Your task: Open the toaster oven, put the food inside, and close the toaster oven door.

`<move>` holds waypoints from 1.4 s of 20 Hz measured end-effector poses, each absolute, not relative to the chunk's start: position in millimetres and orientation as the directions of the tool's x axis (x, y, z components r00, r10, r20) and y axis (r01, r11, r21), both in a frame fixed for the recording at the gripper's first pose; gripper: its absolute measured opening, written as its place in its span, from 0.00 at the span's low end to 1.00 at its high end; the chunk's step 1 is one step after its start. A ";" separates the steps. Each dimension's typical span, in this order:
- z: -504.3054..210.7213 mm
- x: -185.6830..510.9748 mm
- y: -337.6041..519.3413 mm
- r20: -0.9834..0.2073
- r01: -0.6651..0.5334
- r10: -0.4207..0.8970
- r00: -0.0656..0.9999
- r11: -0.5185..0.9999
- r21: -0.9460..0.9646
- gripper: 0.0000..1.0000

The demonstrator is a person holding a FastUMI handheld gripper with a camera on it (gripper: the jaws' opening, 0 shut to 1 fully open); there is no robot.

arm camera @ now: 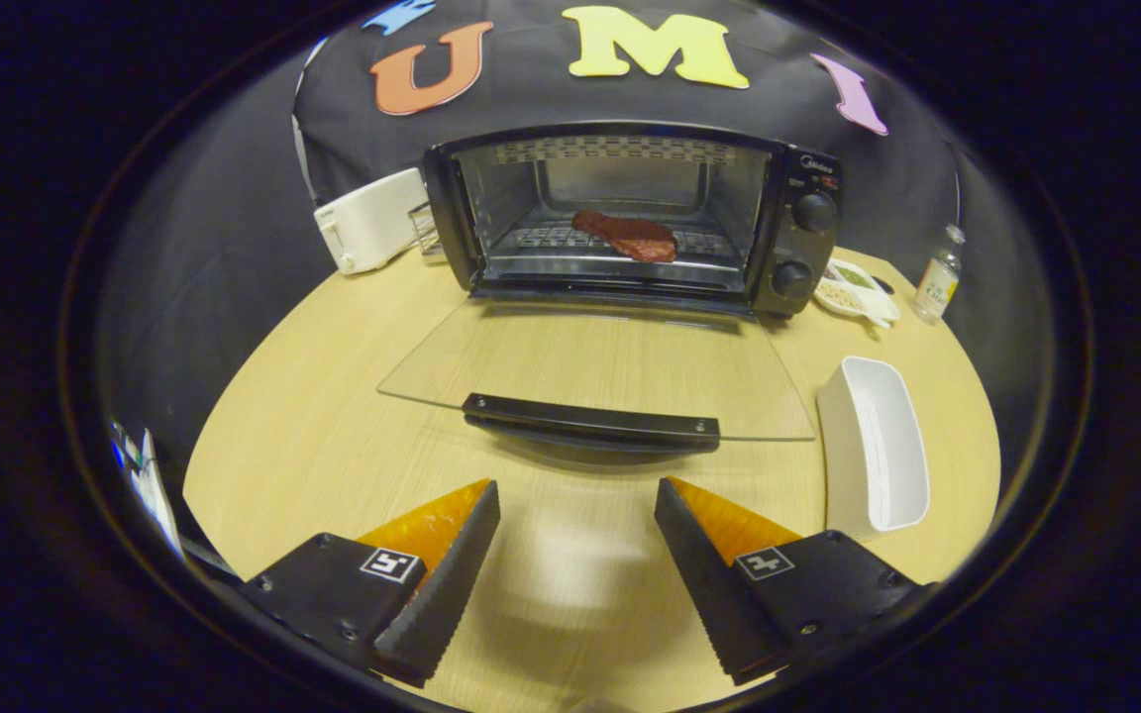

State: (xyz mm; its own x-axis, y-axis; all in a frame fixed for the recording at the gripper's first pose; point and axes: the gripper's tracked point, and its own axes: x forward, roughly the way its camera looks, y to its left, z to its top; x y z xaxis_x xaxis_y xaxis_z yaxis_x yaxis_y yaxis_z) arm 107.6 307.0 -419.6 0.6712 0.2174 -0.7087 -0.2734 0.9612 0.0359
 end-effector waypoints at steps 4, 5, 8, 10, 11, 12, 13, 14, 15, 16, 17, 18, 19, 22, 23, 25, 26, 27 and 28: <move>-432.4 117.6 314.4 -0.733 -0.256 0.197 0.651 0.966 0.032 1.00; -432.6 119.8 315.2 -0.734 -0.252 0.192 0.652 0.967 0.029 1.00; -433.6 123.9 314.7 -0.738 -0.241 0.186 0.649 0.970 0.032 1.00; -432.2 126.5 312.6 -0.736 -0.236 0.182 0.652 0.971 0.031 1.00; -431.9 125.7 310.6 -0.734 -0.232 0.181 0.655 0.972 0.033 1.00; -429.6 127.9 309.3 -0.729 -0.225 0.184 0.660 0.973 0.042 1.00; -427.5 129.2 307.8 -0.724 -0.218 0.183 0.665 0.975 0.046 1.00; -424.9 131.5 306.5 -0.722 -0.218 0.181 0.668 0.975 0.042 1.00; -421.5 132.8 304.4 -0.717 -0.219 0.180 0.673 0.975 0.039 1.00; -416.9 133.9 304.2 -0.713 -0.221 0.183 0.676 0.974 0.042 1.00; -411.2 135.9 304.4 -0.707 -0.221 0.187 0.682 0.974 0.045 1.00; -404.5 137.4 305.5 -0.698 -0.224 0.194 0.690 0.973 0.049 1.00; -398.5 139.9 306.1 -0.687 -0.230 0.198 0.699 0.972 0.046 1.00; -375.1 147.1 309.7 -0.657 -0.246 0.213 0.724 0.968 0.043 1.00; -366.2 152.4 311.4 -0.642 -0.250 0.219 0.735 0.967 0.044 1.00; -352.6 160.6 312.5 -0.624 -0.260 0.221 0.749 0.965 0.029 1.00; -344.9 165.9 314.1 -0.614 -0.262 0.224 0.757 0.965 0.029 1.00; -338.7 170.4 314.9 -0.606 -0.265 0.227 0.762 0.964 0.028 1.00; -332.7 175.2 315.2 -0.599 -0.265 0.227 0.768 0.964 0.025 1.00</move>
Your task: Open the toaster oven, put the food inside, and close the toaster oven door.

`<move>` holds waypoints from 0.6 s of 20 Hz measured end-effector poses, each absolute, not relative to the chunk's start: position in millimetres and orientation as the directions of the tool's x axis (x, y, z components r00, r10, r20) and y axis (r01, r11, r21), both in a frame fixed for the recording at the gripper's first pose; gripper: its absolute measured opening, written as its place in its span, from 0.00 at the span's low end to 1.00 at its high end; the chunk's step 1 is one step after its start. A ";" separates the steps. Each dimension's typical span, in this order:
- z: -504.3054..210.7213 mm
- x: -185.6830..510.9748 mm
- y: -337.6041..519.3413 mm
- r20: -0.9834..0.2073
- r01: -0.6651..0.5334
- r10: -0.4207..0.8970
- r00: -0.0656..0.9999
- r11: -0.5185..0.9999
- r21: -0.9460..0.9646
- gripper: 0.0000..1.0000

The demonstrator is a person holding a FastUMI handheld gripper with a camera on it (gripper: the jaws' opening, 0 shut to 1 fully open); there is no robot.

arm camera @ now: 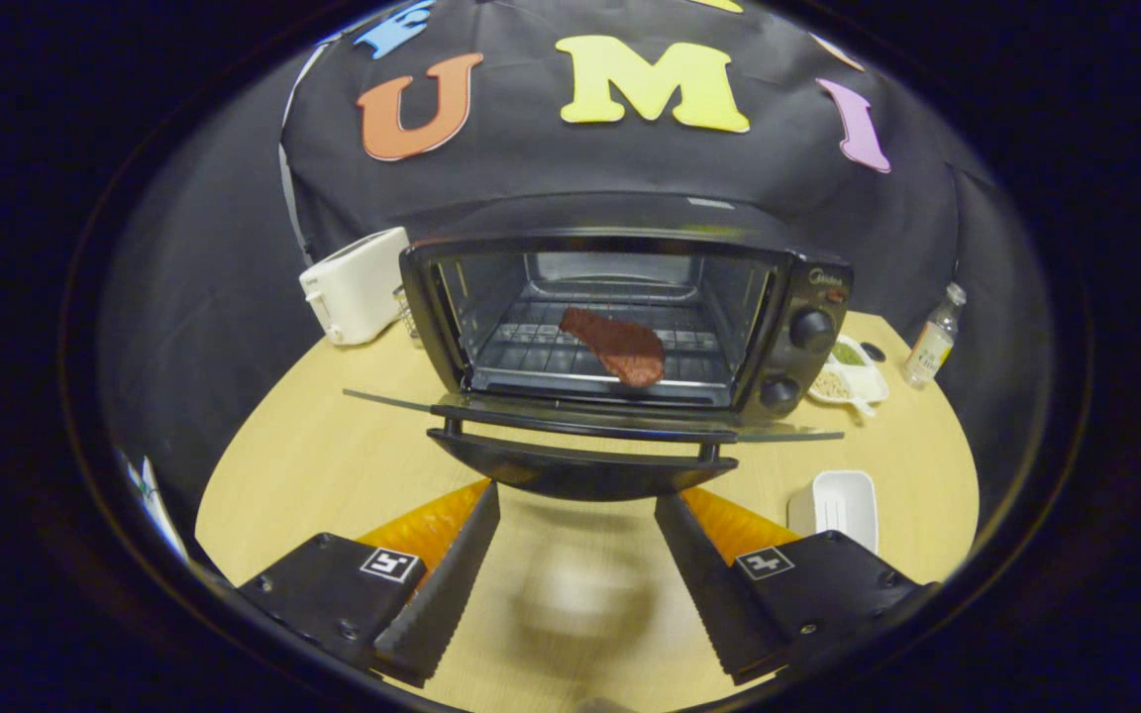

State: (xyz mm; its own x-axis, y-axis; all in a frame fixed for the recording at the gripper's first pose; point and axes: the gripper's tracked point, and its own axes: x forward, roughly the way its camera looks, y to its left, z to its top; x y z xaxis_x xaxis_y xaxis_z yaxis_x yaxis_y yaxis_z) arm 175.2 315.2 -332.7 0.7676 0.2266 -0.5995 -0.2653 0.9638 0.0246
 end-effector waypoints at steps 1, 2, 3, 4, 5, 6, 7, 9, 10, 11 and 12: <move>-327.9 181.6 314.7 -0.592 -0.263 0.224 0.774 0.965 0.022 1.00; -322.5 186.6 314.6 -0.586 -0.262 0.223 0.779 0.965 0.020 1.00; -318.1 191.0 314.9 -0.581 -0.260 0.224 0.783 0.965 0.021 1.00; -312.9 196.1 314.8 -0.575 -0.258 0.224 0.787 0.966 0.024 1.00; -307.0 200.4 314.5 -0.567 -0.256 0.224 0.793 0.966 0.024 1.00; -300.2 206.7 315.4 -0.557 -0.257 0.227 0.799 0.966 0.024 1.00; -294.6 211.3 316.1 -0.544 -0.257 0.227 0.808 0.966 0.022 1.00; -281.3 223.3 316.8 -0.518 -0.260 0.228 0.824 0.966 0.011 1.00; -276.5 228.1 317.3 -0.509 -0.261 0.230 0.830 0.965 0.011 1.00; -274.2 229.6 317.5 -0.504 -0.259 0.229 0.833 0.966 0.011 1.00; -272.1 233.0 316.7 -0.502 -0.256 0.228 0.834 0.967 0.013 1.00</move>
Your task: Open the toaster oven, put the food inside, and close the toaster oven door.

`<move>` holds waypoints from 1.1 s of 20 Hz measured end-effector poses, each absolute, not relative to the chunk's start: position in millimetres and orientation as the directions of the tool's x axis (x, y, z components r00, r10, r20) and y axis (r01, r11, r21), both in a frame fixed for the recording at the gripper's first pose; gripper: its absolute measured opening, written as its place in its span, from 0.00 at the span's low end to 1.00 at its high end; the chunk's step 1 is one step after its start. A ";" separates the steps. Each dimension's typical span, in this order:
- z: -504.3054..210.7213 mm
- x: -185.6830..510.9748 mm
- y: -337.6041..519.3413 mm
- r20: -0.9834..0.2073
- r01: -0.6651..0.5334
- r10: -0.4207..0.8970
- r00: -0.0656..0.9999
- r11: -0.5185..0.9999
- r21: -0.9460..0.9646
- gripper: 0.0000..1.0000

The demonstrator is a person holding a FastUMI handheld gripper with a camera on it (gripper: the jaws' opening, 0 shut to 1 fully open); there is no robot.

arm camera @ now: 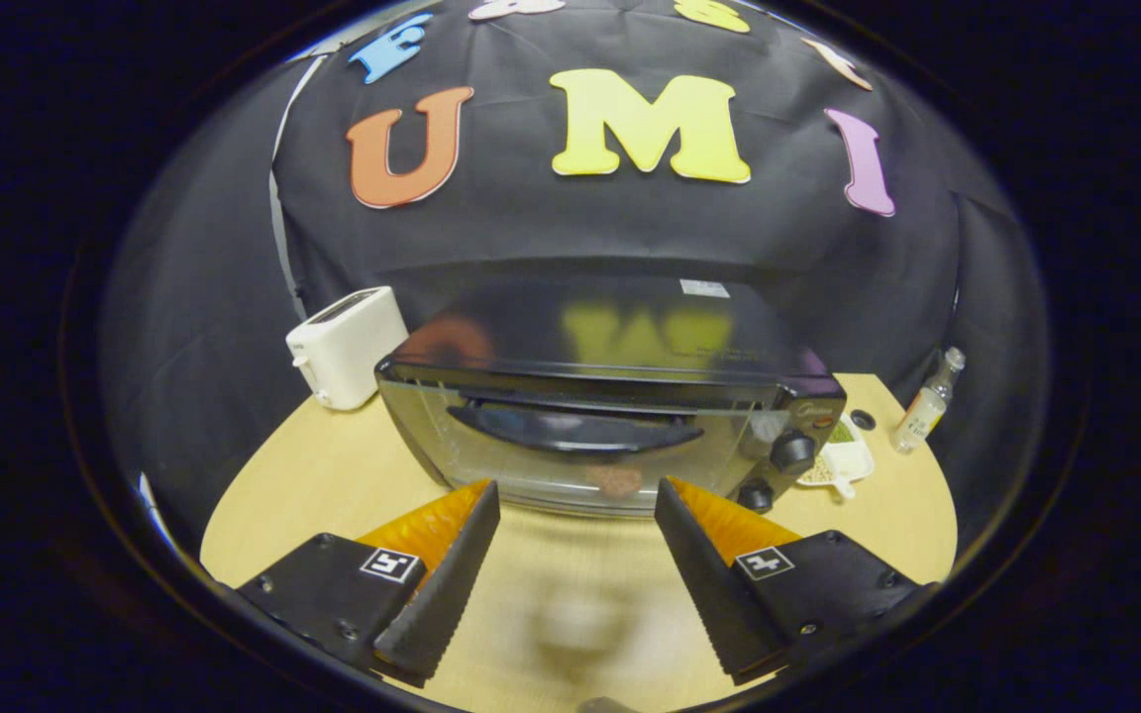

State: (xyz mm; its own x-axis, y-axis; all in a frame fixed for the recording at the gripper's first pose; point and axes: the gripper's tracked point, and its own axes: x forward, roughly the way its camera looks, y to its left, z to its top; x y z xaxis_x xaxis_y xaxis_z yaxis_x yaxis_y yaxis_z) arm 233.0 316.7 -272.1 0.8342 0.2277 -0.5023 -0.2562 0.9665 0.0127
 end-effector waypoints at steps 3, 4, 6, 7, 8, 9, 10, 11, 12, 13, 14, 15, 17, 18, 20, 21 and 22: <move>-272.2 235.2 314.9 -0.502 -0.244 0.221 0.836 0.969 0.020 1.00; -273.3 235.4 314.7 -0.503 -0.243 0.220 0.836 0.970 0.022 1.00; -274.4 233.9 314.3 -0.506 -0.237 0.220 0.834 0.971 0.032 1.00; -272.0 232.3 315.2 -0.499 -0.234 0.222 0.837 0.971 0.039 1.00; -268.0 232.7 316.9 -0.490 -0.238 0.228 0.841 0.970 0.043 1.00; -265.2 230.0 316.8 -0.488 -0.241 0.227 0.843 0.970 0.035 1.00; -259.5 228.3 316.8 -0.478 -0.245 0.230 0.848 0.969 0.032 1.00; -253.9 226.0 317.7 -0.468 -0.248 0.234 0.852 0.968 0.032 1.00; -245.2 223.0 316.5 -0.453 -0.248 0.235 0.860 0.968 0.031 1.00; -235.2 217.4 314.5 -0.438 -0.250 0.239 0.867 0.968 0.032 1.00; -225.3 212.1 313.4 -0.423 -0.254 0.245 0.873 0.966 0.035 1.00; -211.5 205.1 309.3 -0.402 -0.258 0.250 0.881 0.966 0.037 1.00; -180.9 192.7 296.4 -0.353 -0.251 0.247 0.903 0.967 0.036 1.00; -163.5 185.2 288.8 -0.326 -0.246 0.247 0.912 0.968 0.043 1.00; -121.7 174.5 262.9 -0.271 -0.235 0.240 0.932 0.971 0.050 1.00; -102.3 165.6 251.3 -0.237 -0.232 0.237 0.942 0.972 0.049 1.00; -83.1 157.0 238.1 -0.205 -0.223 0.227 0.952 0.974 0.044 1.00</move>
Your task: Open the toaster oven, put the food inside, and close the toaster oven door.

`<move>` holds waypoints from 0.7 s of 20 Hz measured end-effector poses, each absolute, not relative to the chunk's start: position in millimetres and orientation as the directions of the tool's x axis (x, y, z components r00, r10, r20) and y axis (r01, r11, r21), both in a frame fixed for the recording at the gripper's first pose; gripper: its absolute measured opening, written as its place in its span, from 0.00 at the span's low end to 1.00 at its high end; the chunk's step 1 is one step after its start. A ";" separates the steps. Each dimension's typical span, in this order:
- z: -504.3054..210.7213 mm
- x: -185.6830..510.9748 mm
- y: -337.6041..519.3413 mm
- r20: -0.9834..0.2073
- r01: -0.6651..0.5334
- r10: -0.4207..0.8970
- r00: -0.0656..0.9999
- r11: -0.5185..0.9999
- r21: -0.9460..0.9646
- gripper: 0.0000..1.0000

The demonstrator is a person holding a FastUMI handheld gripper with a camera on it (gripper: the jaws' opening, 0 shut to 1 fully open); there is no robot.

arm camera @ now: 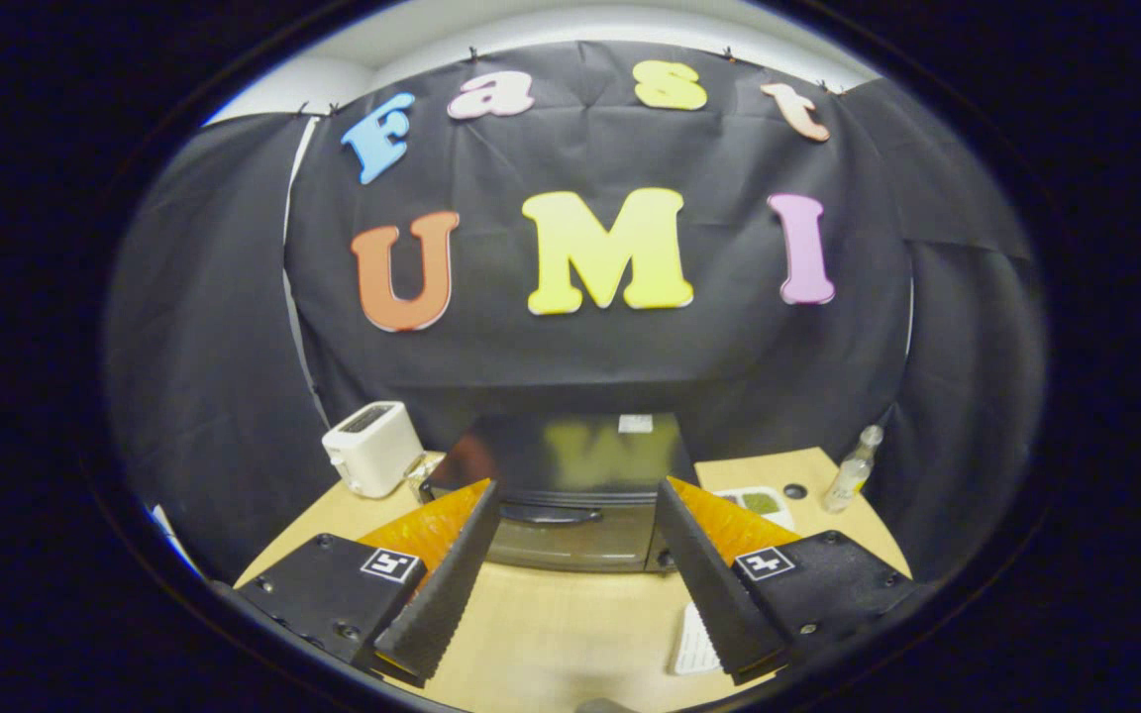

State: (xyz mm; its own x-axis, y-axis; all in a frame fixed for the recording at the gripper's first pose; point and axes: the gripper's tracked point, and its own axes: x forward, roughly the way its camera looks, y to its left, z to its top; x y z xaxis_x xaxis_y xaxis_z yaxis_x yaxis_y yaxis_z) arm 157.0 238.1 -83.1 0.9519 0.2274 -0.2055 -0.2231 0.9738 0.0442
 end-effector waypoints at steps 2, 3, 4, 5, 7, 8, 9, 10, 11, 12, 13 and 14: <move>-54.7 138.7 205.5 -0.151 -0.187 0.189 0.970 0.982 0.031 1.00; -47.5 128.5 193.6 -0.130 -0.167 0.170 0.977 0.985 0.033 1.00; -38.1 121.3 178.2 -0.115 -0.148 0.150 0.982 0.988 0.033 1.00; -30.3 113.4 162.9 -0.096 -0.132 0.135 0.986 0.991 0.035 1.00; -20.3 95.5 135.0 -0.066 -0.095 0.097 0.993 0.995 0.028 1.00; -15.7 88.0 120.6 -0.054 -0.077 0.079 0.995 0.997 0.021 1.00; -11.6 80.4 107.0 -0.044 -0.063 0.064 0.997 0.998 0.012 1.00; -7.7 72.4 95.0 -0.033 -0.051 0.051 0.998 0.999 0.001 1.00; -5.6 66.0 82.8 -0.027 -0.042 0.042 0.999 0.999 -0.010 1.00; -1.8 58.0 71.5 -0.016 -0.034 0.033 0.999 0.999 -0.021 1.00; 1.4 51.2 61.8 -0.006 -0.029 0.029 1.000 0.999 -0.026 1.00; 5.9 42.6 52.4 0.002 -0.028 0.028 1.000 0.999 -0.020 1.00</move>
State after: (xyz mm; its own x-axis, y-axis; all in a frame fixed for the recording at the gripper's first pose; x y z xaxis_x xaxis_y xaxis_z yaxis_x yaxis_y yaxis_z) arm 42.6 52.4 5.9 0.9996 0.0278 0.0018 -0.0278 0.9994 -0.0196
